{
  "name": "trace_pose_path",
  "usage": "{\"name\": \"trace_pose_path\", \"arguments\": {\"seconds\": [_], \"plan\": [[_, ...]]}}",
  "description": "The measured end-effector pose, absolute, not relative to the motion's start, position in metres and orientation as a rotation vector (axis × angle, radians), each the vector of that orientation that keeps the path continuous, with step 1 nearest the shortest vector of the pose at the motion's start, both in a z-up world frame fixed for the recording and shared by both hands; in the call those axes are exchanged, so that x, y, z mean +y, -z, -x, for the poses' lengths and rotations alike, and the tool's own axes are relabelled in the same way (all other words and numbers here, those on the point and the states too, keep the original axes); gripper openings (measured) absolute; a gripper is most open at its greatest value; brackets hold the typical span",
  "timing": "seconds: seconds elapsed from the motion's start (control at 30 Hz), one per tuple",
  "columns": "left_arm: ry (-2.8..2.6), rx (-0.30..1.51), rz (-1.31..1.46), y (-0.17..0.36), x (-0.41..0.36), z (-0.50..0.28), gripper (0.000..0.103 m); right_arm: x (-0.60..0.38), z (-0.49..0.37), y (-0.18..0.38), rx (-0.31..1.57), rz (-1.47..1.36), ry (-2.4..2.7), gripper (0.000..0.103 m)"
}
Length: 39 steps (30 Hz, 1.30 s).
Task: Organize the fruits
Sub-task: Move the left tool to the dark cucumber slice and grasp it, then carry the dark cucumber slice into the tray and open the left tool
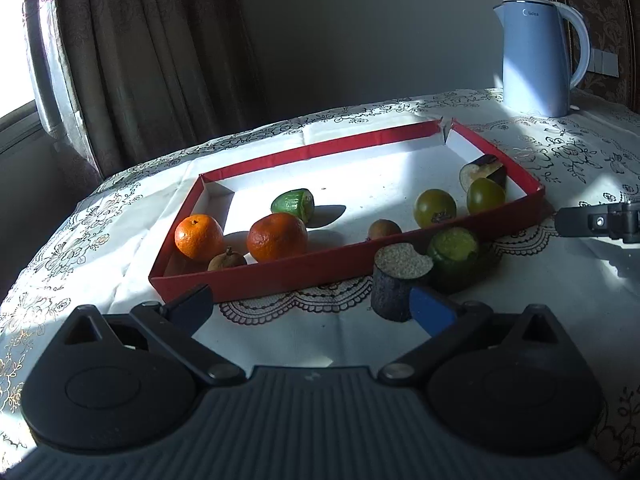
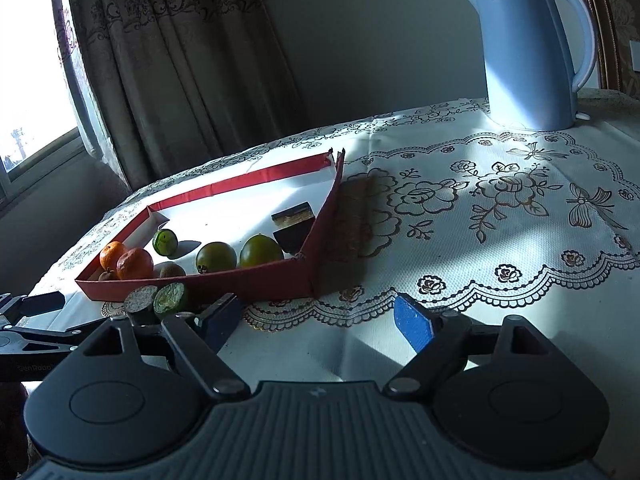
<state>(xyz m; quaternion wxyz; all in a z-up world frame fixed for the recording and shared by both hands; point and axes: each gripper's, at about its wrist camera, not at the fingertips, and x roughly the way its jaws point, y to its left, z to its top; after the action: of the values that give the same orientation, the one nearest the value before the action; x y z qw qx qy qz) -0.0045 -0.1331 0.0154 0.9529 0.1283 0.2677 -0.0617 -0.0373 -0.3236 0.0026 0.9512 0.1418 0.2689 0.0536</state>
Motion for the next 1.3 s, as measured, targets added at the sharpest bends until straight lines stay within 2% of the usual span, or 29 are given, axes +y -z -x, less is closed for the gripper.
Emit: {"name": "trace_pose_path", "arguments": {"seconds": [0.8,0.83,0.9,1.03,1.1,1.13,1.17,1.2,1.3], "plan": [[0.166,0.653,-0.249,-0.007,-0.147,-0.027,0.102,-0.324,0.037,-0.001,0.565,-0.303,-0.109,0.085],[0.175,0.652,-0.247,-0.008,-0.147,-0.027,0.1,-0.324,0.037,-0.001,0.565,-0.304,-0.109,0.085],[0.2,0.654,-0.238,-0.009,-0.147,-0.024,0.087,-0.324,0.037,-0.002,0.565,-0.306,-0.11,0.085],[0.23,0.653,-0.232,-0.011,-0.151,-0.02,0.072,-0.325,0.036,-0.002,0.567,-0.315,-0.111,0.085],[0.248,0.655,-0.233,-0.012,-0.153,-0.019,0.057,-0.326,0.036,-0.001,0.567,-0.322,-0.113,0.085],[0.255,0.655,-0.237,-0.013,-0.154,-0.018,0.052,-0.327,0.036,-0.001,0.567,-0.325,-0.113,0.085],[0.25,0.649,-0.246,-0.014,-0.156,-0.017,0.04,-0.327,0.036,-0.001,0.567,-0.328,-0.114,0.085],[0.245,0.647,-0.252,-0.014,-0.157,-0.016,0.031,-0.327,0.036,-0.001,0.567,-0.33,-0.114,0.085],[0.244,0.647,-0.242,-0.014,-0.154,-0.017,0.031,-0.328,0.036,-0.001,0.566,-0.336,-0.115,0.085]]}}
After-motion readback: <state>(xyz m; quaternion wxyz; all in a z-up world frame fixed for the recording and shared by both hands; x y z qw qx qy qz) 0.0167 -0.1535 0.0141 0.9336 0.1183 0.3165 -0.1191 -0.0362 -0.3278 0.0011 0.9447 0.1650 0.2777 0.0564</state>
